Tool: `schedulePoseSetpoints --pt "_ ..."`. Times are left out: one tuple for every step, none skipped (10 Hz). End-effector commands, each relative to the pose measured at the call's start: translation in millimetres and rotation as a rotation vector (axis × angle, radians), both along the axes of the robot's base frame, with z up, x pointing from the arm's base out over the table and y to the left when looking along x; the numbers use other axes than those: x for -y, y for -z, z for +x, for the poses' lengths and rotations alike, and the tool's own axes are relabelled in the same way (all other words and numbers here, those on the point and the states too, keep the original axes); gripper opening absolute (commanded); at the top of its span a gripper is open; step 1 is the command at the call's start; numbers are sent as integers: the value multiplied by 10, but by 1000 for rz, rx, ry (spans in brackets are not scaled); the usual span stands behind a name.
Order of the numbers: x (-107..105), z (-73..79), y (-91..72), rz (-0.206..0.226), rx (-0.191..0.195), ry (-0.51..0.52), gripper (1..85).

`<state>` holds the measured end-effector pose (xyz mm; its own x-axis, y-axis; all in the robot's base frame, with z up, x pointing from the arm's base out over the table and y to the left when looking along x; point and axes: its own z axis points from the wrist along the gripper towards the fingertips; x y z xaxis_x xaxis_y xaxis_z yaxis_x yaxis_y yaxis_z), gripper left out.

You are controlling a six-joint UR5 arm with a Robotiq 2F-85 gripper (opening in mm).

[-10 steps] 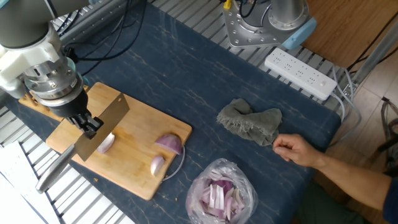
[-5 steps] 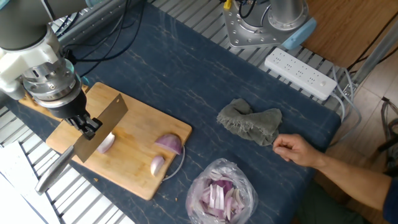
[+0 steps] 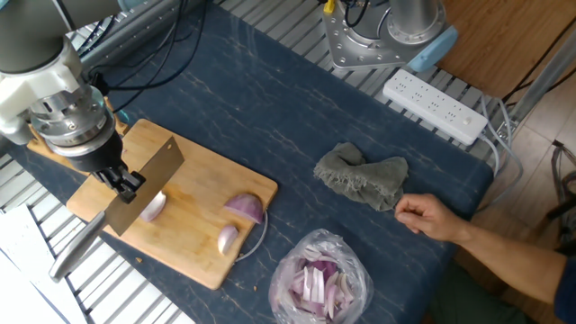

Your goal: Chop the onions

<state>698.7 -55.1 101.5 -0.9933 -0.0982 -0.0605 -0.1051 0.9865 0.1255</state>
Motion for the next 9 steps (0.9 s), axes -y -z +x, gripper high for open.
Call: schedulePoseSetpoints --pt "-30 26 9 17 6 7 10" --pt "-31 34 19 17 7 10 10" --pt "-33 35 27 17 7 12 10" --pt "-34 42 35 17 8 15 10" --pt "-37 43 45 17 8 16 10" --pt "-49 46 48 19 9 18 10" --pt "-50 45 47 18 9 20 10" --pt "-53 45 48 18 9 20 10" --pt "-51 46 53 16 9 20 10"
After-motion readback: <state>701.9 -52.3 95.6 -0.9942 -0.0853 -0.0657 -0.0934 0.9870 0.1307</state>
